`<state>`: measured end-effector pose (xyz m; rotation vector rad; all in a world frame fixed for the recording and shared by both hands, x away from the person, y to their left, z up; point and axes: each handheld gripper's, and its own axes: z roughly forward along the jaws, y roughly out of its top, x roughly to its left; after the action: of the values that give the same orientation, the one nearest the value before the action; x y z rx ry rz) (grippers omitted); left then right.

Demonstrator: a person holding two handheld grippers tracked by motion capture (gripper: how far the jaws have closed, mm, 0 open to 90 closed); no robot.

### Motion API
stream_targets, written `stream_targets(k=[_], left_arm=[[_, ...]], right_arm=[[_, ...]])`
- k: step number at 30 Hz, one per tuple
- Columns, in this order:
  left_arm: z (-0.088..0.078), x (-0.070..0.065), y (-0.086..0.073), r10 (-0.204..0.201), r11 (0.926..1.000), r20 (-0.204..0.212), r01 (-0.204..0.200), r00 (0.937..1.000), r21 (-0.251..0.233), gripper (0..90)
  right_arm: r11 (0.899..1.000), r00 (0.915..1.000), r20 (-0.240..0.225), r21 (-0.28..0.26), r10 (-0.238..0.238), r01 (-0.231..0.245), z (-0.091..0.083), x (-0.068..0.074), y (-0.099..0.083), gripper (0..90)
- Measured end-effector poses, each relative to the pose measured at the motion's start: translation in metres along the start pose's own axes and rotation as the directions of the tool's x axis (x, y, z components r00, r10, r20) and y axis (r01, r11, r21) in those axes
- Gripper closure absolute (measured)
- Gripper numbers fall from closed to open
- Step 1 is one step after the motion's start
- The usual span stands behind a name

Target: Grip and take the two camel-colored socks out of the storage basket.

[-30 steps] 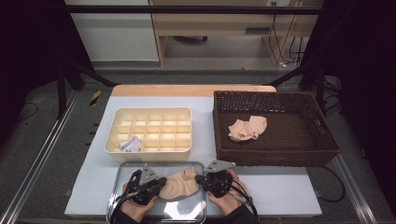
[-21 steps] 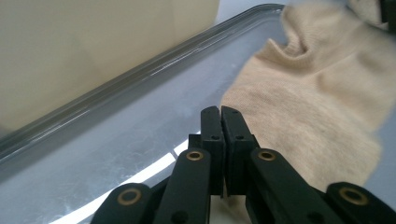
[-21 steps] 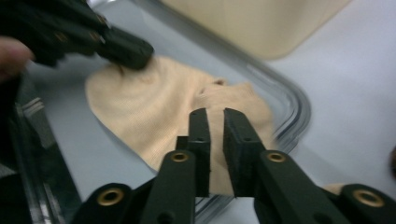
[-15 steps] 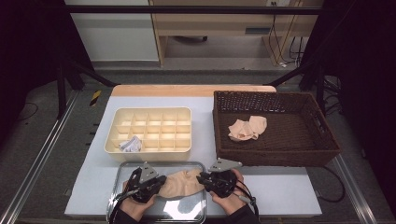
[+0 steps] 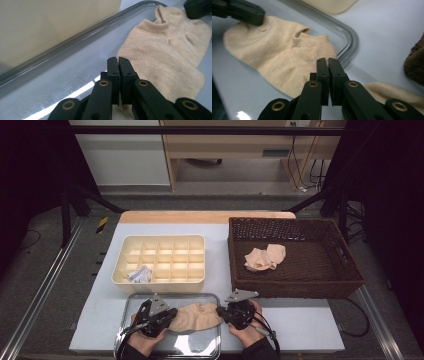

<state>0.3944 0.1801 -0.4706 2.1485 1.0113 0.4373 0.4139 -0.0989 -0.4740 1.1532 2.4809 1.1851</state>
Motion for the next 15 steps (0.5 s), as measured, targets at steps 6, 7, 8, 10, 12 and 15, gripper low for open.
stream_targets(k=[6,7,8,10,12,15], left_arm=[[0.000,0.002,0.000,0.007,0.9999,-0.012,-0.007,0.9999,0.008,85.0],[0.000,0.002,0.000,0.010,0.9999,-0.018,-0.010,0.9998,0.007,83.9],[0.000,0.002,0.000,0.012,0.9999,-0.023,-0.012,0.9997,0.006,82.5],[-0.002,0.003,0.001,-0.003,1.0000,-0.018,0.003,0.9998,-0.004,78.1],[-0.006,0.006,0.002,-0.016,0.9997,-0.022,0.016,0.9996,-0.016,73.3],[-0.014,0.013,0.003,-0.052,0.9977,-0.024,0.051,0.9984,-0.044,65.3]], right_arm=[[1.000,0.9988,-0.049,0.013,0.003,-0.002,-0.007,0.006,-0.005,88.3],[1.000,0.9989,-0.046,0.016,0.005,-0.004,-0.005,0.006,-0.005,87.3],[1.000,0.9988,-0.049,0.008,0.008,-0.008,-0.004,0.005,-0.006,85.4],[1.000,0.9987,-0.045,-0.020,0.022,-0.023,-0.010,0.002,-0.004,81.5],[0.997,0.9984,-0.038,-0.070,0.041,-0.044,-0.022,-0.005,-0.001,81.6],[0.991,0.9983,0.003,-0.117,0.058,-0.057,-0.043,-0.018,-0.001,83.3]])
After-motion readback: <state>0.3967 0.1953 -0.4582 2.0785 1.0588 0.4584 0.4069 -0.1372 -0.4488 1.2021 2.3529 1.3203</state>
